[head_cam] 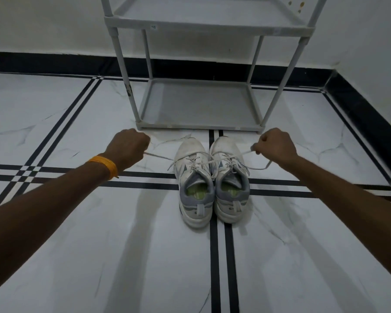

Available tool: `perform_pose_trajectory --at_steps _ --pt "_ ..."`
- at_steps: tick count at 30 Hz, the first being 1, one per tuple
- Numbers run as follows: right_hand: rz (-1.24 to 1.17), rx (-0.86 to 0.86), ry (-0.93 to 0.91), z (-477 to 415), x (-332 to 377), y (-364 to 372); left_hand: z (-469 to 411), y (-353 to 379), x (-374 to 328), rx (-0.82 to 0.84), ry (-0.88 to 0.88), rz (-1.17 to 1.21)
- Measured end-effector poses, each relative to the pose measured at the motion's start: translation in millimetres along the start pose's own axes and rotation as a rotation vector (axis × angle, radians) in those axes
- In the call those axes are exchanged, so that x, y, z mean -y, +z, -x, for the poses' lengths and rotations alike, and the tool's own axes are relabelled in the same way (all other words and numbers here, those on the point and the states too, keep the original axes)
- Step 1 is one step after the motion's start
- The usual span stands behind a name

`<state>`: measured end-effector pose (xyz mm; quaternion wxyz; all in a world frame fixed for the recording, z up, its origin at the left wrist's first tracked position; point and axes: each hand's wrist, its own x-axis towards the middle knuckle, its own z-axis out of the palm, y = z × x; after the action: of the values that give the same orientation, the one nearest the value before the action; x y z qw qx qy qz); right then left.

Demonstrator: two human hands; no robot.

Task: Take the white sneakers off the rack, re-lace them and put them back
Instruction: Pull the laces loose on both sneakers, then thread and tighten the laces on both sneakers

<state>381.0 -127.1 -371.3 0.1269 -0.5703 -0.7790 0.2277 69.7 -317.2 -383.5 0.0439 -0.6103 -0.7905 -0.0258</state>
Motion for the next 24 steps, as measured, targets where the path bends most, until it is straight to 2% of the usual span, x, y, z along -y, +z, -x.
perform_pose_trajectory --at_steps 4,6,7,9,10,12,14,16,20,24 --pt "0.249 0.12 0.005 3 -9 20 10 12 7 0.348 -0.201 -0.051" --pt "0.404 0.099 -0.09 9 -2 28 12 16 -5 0.411 -0.186 -0.092" --pt "0.454 0.054 -0.17 13 4 31 11 18 -14 0.377 -0.144 -0.069" --pt "0.395 -0.002 -0.337 21 22 35 6 23 -36 0.266 -0.038 0.123" --pt "0.308 0.025 -0.411 25 32 38 4 24 -48 0.235 0.016 0.248" --pt "0.153 0.188 -0.501 34 49 48 0 29 -71 0.231 0.084 0.408" --pt "0.148 0.31 -0.533 42 55 61 2 36 -85 0.211 0.086 0.45" --pt "0.208 0.302 -0.549 45 53 72 5 43 -88 0.138 0.08 0.484" --pt "0.213 0.275 -0.584 46 51 75 8 44 -85 0.081 0.104 0.499" --pt "0.515 0.224 -0.711 49 50 67 10 41 -70 0.063 0.35 0.151"
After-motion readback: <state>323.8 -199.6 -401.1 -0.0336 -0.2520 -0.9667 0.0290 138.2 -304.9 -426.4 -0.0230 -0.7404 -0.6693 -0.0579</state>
